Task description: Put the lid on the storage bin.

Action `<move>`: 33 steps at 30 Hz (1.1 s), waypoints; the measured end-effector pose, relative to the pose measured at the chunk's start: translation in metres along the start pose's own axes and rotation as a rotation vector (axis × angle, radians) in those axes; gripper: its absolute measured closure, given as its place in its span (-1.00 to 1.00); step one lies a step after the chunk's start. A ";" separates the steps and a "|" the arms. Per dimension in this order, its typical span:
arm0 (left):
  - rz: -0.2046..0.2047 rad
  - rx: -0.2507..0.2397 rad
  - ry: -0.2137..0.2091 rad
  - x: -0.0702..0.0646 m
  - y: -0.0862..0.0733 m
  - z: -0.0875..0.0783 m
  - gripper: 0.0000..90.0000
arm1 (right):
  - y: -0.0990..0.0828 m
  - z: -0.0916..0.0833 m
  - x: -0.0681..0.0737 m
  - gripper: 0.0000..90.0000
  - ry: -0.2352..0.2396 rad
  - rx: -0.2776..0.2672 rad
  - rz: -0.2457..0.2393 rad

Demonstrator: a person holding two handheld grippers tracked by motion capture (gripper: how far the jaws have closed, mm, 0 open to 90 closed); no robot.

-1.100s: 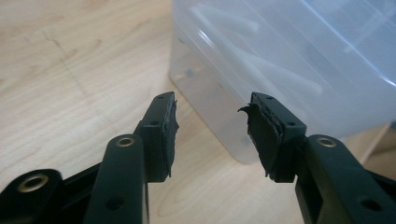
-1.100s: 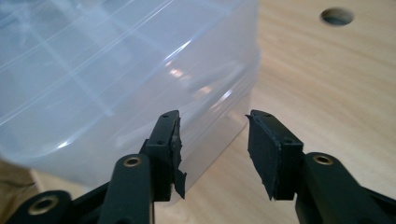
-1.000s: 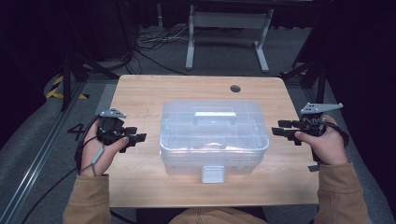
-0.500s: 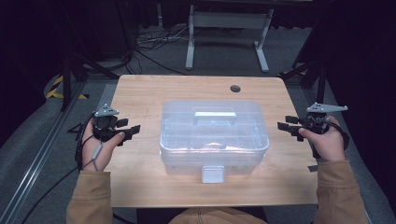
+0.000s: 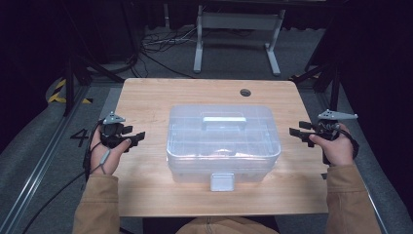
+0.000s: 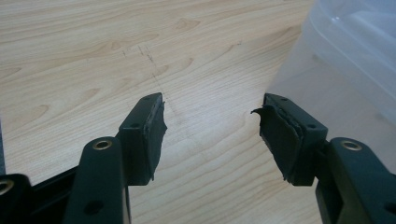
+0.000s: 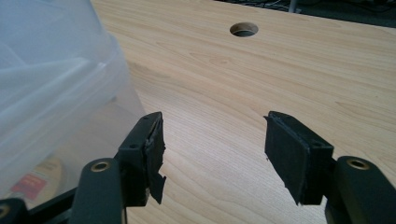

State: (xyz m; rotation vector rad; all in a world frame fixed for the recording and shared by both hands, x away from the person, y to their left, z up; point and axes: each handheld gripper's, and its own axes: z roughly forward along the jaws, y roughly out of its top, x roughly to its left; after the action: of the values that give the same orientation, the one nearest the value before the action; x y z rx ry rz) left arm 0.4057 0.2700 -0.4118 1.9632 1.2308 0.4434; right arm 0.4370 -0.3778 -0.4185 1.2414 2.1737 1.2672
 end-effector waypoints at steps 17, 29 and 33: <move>-0.017 0.014 0.016 0.013 -0.017 0.024 -0.21 | -0.022 0.026 -0.013 -0.19 -0.040 0.041 -0.007; -0.008 0.069 0.031 0.014 -0.025 0.038 -0.20 | -0.037 0.041 -0.020 -0.20 -0.062 0.069 -0.007; -0.004 0.094 0.027 0.015 -0.029 0.043 -0.20 | -0.041 0.045 -0.021 -0.20 -0.065 0.078 -0.009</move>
State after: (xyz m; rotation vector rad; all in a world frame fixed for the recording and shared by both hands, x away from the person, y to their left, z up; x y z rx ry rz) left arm 0.4228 0.2720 -0.4629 2.0392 1.2934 0.4178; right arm 0.4568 -0.3799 -0.4797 1.2830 2.1992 1.1324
